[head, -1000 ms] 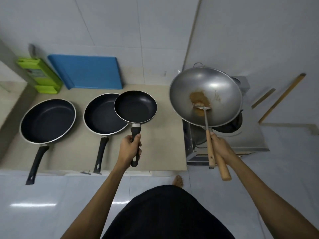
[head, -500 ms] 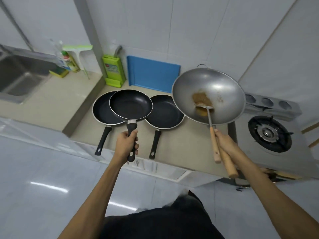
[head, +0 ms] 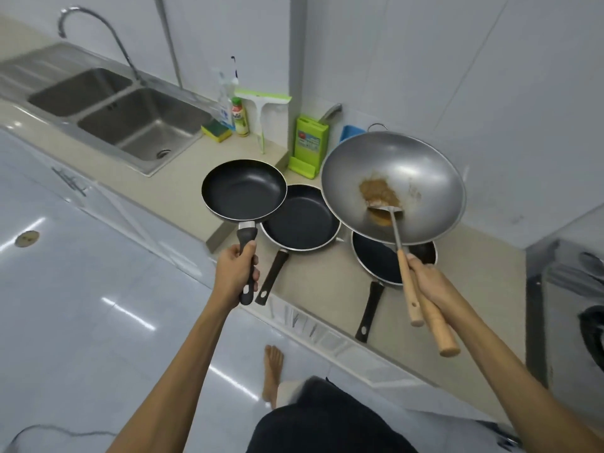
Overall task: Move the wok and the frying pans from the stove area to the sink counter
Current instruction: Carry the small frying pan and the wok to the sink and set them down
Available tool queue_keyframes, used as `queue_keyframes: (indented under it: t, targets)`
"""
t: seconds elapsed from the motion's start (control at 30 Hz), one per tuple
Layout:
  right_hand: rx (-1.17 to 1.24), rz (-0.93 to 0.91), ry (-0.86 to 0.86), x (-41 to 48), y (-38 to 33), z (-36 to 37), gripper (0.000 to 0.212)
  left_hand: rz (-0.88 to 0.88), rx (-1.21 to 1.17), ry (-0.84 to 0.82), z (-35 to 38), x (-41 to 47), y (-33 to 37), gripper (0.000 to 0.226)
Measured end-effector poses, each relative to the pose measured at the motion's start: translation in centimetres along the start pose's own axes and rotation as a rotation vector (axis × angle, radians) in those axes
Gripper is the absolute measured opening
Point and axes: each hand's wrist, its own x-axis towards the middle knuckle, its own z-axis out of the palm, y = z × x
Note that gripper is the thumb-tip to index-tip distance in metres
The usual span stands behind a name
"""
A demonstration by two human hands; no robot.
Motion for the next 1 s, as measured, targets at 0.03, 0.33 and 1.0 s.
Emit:
queue_keyframes:
  t: [0.03, 0.33, 1.0]
  targets:
    - [-0.003, -0.013, -0.017, 0.3, -1.3, 1.2, 0.066, 0.006, -0.002, 0.016, -1.0, 1.1, 0.4, 0.030]
    - [-0.019, -0.071, -0.140, 3.5, -11.6, 11.5, 0.060, -0.020, 0.013, 0.109, -11.1, 9.6, 3.3, 0.030]
    - [-0.122, -0.142, -0.200, 2.2, -37.5, 36.6, 0.061, -0.052, -0.017, 0.136, -40.4, 26.4, 9.2, 0.030]
